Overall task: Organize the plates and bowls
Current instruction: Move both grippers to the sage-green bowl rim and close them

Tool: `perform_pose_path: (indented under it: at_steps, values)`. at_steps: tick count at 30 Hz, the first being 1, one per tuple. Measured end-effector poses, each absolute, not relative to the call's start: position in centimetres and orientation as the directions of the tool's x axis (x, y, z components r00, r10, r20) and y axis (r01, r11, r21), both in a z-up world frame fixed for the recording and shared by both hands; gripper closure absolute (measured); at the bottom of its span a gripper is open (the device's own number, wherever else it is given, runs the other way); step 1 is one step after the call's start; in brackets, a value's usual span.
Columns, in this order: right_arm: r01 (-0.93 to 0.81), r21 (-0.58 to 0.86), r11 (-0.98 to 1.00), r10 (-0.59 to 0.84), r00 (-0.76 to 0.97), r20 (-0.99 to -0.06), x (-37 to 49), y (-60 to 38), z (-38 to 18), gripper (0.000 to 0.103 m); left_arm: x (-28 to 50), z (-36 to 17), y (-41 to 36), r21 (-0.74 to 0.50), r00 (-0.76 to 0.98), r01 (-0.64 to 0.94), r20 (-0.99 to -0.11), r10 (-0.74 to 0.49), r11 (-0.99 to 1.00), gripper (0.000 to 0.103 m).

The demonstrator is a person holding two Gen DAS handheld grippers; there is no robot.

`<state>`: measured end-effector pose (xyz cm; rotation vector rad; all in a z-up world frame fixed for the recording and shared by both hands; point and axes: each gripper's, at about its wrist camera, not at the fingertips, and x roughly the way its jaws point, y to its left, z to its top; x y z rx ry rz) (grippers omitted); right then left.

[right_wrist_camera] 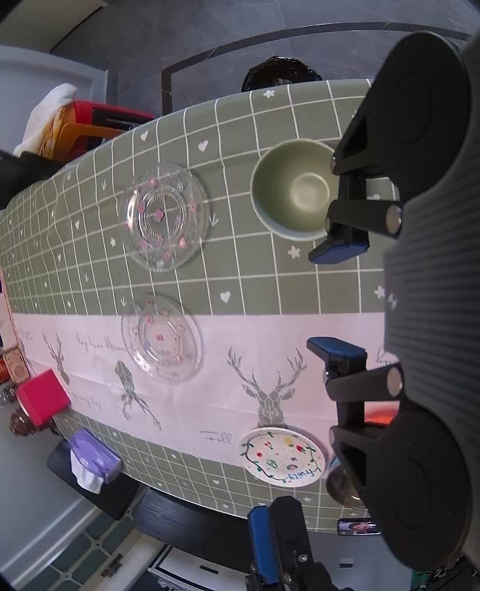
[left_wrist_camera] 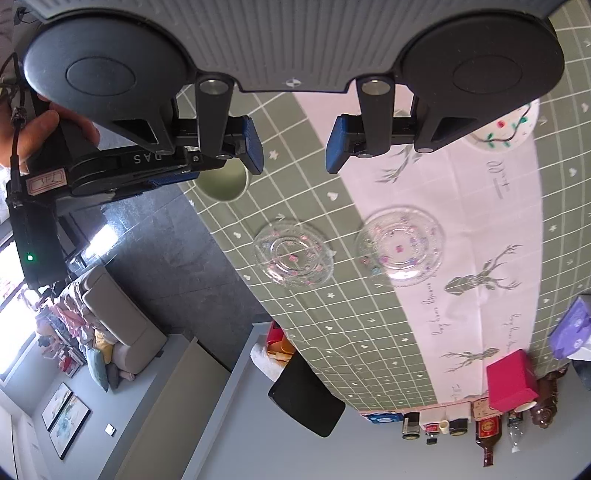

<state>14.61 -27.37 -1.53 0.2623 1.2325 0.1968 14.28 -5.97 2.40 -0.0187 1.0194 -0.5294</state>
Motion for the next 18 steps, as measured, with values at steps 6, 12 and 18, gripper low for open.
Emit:
perform_pose_path:
  at_steps: [6,12,18]
  values:
    - [0.097,0.332,0.938,0.286,0.318,-0.904,15.8,-31.3,-3.6,0.059,16.8,-0.7,-8.7,-0.292,0.358,0.401,-0.823,-0.442,0.868,0.058]
    - [0.158,0.338,0.928,0.278,0.313,-0.908,17.0,-34.0,-5.6,0.059,18.5,-3.7,-10.7,-0.328,0.296,0.39,-0.84,-0.454,0.86,0.058]
    - [0.201,0.316,0.927,0.252,0.29,-0.924,17.9,-35.9,-7.9,0.06,19.1,-6.6,-13.5,-0.358,0.22,0.407,-0.855,-0.471,0.84,0.058]
